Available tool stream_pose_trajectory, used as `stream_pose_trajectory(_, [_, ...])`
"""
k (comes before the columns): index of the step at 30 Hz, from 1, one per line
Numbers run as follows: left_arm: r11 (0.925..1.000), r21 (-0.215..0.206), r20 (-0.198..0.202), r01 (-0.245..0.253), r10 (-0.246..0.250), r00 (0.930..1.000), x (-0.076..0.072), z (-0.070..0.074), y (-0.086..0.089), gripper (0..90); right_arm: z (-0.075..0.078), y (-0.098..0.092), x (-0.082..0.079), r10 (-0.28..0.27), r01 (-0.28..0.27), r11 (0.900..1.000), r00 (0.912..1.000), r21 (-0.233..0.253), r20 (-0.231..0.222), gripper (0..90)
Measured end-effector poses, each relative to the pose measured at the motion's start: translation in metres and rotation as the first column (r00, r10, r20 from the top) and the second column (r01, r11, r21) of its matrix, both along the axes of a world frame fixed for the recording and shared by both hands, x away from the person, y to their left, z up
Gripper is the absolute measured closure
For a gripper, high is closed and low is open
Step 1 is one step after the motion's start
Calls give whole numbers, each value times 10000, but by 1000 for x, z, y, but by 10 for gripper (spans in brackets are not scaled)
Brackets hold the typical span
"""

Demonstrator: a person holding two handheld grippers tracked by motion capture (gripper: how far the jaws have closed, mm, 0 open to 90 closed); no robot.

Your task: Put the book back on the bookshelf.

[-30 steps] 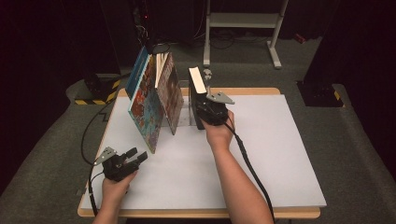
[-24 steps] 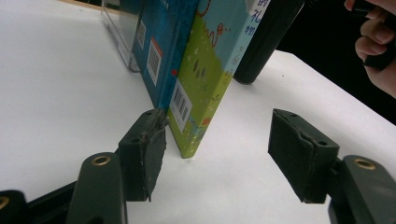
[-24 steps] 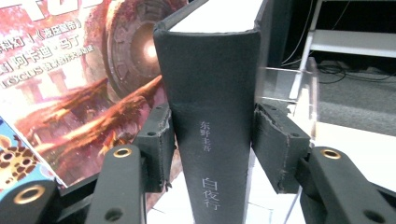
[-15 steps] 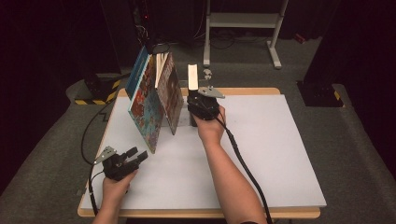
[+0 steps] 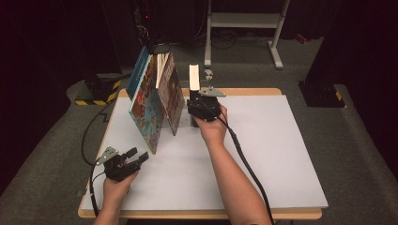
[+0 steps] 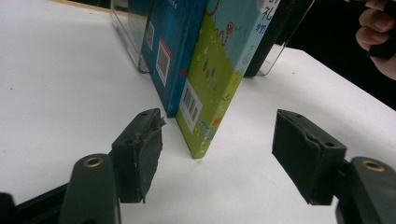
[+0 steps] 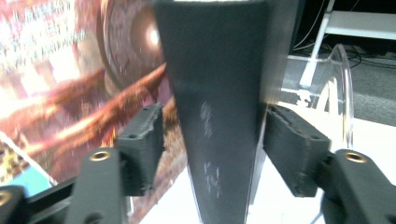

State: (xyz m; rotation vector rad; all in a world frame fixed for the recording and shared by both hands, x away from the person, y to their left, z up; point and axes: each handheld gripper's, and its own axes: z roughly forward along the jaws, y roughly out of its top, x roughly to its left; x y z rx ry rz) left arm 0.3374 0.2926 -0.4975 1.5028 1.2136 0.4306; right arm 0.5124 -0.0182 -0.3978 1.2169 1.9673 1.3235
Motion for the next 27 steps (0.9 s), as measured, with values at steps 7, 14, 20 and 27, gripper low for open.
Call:
stream_pose_trajectory(7, [9994,310,20,162,-162,9999,-2,0,-4,322,-16,-18,-19,491,-494,9988,9960,-27,-747,320])
stream_pose_trajectory(14, [9949,860,53,535,-541,9985,-5,2,-13,309,-52,-62,-63,270,-322,9980,9953,-548,-930,283])
stream_pose_trajectory(20, [9890,1361,214,586,-621,9978,-9,4,-18,307,-70,-147,-111,-660,607,9960,9945,-657,-814,256])
stream_pose_trajectory(27, [9836,1803,237,-27,-16,9997,-11,8,-6,278,-84,-263,-169,-2504,2456,9661,9665,-793,-571,219])
